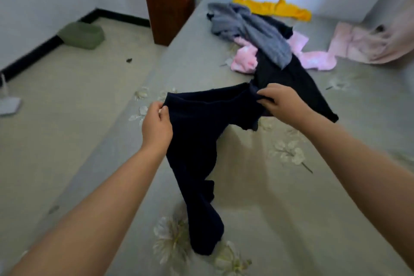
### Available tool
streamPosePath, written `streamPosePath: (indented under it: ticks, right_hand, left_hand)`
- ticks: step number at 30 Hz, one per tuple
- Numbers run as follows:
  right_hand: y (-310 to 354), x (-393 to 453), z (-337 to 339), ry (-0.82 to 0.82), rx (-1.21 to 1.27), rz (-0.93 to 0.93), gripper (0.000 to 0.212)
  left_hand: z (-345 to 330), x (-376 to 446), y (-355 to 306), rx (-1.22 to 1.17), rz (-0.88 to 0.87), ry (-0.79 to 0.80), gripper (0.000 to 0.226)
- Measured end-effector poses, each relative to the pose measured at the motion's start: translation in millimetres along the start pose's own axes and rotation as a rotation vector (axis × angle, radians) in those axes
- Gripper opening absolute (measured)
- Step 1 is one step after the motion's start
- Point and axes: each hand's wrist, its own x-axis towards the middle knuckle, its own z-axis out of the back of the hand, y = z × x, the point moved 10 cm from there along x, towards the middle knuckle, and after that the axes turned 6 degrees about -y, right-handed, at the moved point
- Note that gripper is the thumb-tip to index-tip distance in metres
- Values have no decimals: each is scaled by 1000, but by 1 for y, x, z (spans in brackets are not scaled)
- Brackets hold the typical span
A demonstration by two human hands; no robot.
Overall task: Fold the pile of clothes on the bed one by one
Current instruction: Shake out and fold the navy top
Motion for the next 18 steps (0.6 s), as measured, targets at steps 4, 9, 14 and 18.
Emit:
streamPosePath:
  ticks: [4,9,14,18]
  right_hand:
    - [4,-1,109,-291,50,-56,17]
    - [47,-21,220,-524,-75,82,13]
    - [102,-67,295,-715,-326,188,21]
    - [147,-118,337,-796,-392,207,26]
  left_hand:
    - [28,-15,-123,42,-335,-65,18]
    - [75,-45,-242,260,-814,-177,26]
    - [138,-88,-320,348,-1126,-367,52]
    - [179,-139,-339,282,-1294,-448,67]
